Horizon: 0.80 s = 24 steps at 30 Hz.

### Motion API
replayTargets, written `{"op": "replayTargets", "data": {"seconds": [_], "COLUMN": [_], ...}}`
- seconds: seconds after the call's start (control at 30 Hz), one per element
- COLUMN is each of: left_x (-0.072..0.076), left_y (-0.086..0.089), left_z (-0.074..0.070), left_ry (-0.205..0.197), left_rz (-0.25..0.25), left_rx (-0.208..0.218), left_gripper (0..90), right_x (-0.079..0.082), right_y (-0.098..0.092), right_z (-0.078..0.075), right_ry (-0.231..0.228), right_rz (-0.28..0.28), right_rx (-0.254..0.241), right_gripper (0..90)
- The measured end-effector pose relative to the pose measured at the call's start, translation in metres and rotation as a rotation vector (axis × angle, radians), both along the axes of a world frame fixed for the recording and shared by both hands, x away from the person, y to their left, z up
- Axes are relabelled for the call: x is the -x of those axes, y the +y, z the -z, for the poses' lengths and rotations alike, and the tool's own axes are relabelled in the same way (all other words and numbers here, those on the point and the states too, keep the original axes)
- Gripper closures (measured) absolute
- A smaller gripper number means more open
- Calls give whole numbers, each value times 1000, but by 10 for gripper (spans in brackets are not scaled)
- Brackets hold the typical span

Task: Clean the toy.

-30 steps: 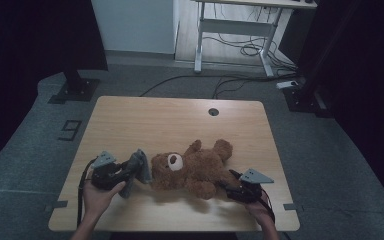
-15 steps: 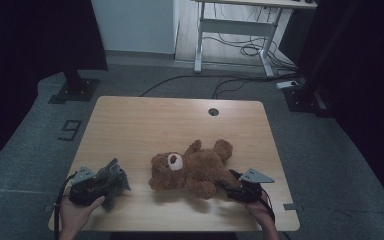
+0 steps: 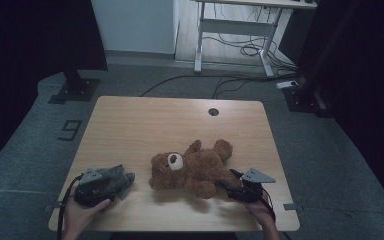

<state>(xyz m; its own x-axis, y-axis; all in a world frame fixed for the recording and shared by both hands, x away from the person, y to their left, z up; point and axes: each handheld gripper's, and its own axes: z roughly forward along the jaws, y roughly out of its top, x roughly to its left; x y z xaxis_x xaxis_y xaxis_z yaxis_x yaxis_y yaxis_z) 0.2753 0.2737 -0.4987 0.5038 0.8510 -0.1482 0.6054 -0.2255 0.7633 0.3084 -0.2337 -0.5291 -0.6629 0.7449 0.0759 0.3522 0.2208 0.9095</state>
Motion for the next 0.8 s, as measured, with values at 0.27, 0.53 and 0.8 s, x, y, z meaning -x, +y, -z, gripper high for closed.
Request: {"op": "replayTargets", "data": {"seconds": [0.27,0.53,0.8], "left_x": [4,-9,-16], "left_y": [-10,-45,-73], "left_z": [-36,-44,-48], "left_ry": [-120,-142,-158], "left_rz": [40,121,163], "left_rx": [60,44,30], "left_gripper": [247,254,273], "right_x": [1,4,7], "right_y": [-4,-8,-10], "right_z": [-6,-15,-23], "right_ry": [-14,-46,-79], "right_rz": [19,34,47], "right_rx": [-19,-31,-44], "right_gripper": [323,319,319]}}
